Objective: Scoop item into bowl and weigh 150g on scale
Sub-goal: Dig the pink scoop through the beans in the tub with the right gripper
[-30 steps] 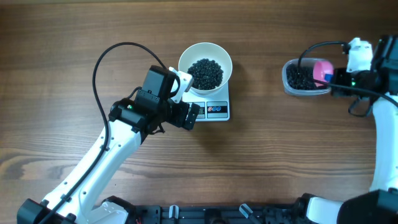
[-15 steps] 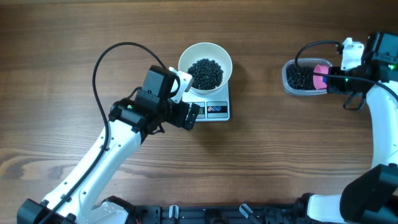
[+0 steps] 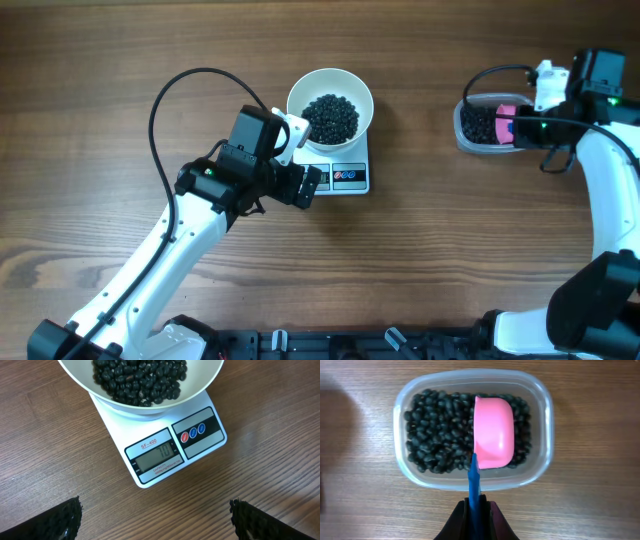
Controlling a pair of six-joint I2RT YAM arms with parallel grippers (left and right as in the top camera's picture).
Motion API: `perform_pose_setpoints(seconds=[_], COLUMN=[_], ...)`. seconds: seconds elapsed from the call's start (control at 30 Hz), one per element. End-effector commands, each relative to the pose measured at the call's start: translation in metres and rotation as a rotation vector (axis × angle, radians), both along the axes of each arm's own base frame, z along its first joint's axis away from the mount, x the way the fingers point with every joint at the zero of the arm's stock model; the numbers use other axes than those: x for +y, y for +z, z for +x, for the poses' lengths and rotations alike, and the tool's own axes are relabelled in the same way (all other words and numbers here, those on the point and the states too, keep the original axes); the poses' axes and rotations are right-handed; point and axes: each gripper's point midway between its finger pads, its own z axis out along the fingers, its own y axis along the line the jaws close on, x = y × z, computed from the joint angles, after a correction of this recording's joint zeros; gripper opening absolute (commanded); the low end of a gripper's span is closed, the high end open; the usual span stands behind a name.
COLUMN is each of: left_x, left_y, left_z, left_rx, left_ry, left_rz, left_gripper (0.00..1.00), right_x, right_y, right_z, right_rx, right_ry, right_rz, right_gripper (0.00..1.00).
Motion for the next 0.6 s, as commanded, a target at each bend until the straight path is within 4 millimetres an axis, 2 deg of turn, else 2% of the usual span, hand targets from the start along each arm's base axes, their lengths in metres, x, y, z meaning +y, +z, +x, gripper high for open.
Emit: perform_pose_setpoints(seconds=[0.0, 0.17, 0.5, 0.57], left_x=[-0.002, -0.002, -0.002, -0.002], left_y=[0.01, 0.01, 0.01, 0.01], left_z=[0.003, 0.003, 0.003, 0.003], left_rx=[-0.025, -0.025, -0.025, -0.025], left_ry=[-0.011, -0.011, -0.011, -0.011], left_rz=[-0.017, -0.017, -0.017, -0.017], left_gripper=[1.0, 1.0, 1.0, 1.0], right_x=[0.02, 0.028, 0.032, 0.038], right_y=[-0.006, -0.004, -0.007, -0.005], right_z=[0.008, 0.008, -0.001, -0.002], right_rx=[-0.003, -0.01, 0.029, 0.022], right_ry=[0.035, 0.054, 0.057, 0.092], right_rz=[0.067, 0.107, 0.122, 0.15], right_gripper=[0.04, 0.04, 0.04, 0.04])
